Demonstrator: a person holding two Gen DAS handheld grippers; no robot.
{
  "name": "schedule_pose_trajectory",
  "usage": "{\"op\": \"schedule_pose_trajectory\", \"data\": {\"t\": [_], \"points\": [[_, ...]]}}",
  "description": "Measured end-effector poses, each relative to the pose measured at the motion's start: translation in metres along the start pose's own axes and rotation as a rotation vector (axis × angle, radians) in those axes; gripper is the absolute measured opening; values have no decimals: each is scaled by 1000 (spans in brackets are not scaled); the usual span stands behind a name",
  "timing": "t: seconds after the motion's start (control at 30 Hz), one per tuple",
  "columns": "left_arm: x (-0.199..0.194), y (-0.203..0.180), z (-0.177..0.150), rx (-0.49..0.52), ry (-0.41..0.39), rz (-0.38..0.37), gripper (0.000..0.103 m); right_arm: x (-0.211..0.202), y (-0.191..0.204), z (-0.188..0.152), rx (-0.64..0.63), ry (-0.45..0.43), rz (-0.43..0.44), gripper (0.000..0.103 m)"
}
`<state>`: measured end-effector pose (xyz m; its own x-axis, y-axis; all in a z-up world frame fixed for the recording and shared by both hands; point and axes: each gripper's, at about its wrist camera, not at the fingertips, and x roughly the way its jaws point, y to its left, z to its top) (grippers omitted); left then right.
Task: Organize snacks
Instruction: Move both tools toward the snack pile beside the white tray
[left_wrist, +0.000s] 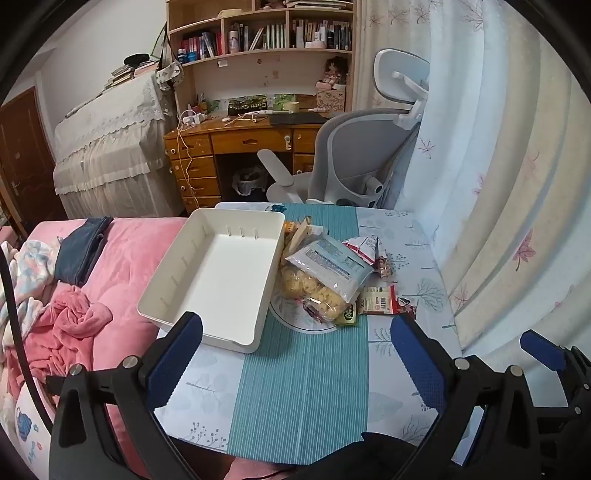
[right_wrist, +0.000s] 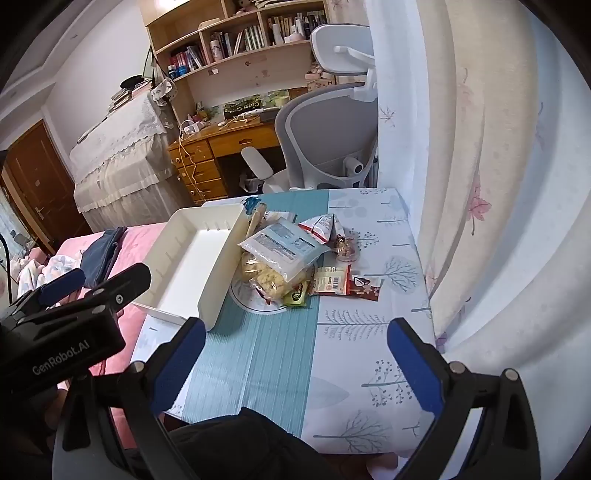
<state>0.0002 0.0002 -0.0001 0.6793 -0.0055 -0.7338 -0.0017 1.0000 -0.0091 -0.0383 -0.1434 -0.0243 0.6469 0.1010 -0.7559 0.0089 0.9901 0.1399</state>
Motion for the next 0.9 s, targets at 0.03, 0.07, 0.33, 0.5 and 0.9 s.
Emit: {"op": "schedule_pose_trajectory", "data": {"t": [0.03, 0.07, 0.33, 0.5, 0.9], "points": [[0, 0, 0, 0, -1, 0, 101, 0, 0, 0, -1, 0, -1, 99], [0, 0, 0, 1, -1, -1, 101, 1, 1, 0, -3, 0, -3, 99], [0, -1, 0, -3, -1, -6, 101, 0, -1, 0, 5, 0, -10, 99], [0, 5, -5, 1, 3, -31, 101, 0, 0, 5, 3, 8, -14, 99], [8, -3, -5, 15, 39, -53, 101, 5, -4, 0, 20, 27, -27, 99]]}}
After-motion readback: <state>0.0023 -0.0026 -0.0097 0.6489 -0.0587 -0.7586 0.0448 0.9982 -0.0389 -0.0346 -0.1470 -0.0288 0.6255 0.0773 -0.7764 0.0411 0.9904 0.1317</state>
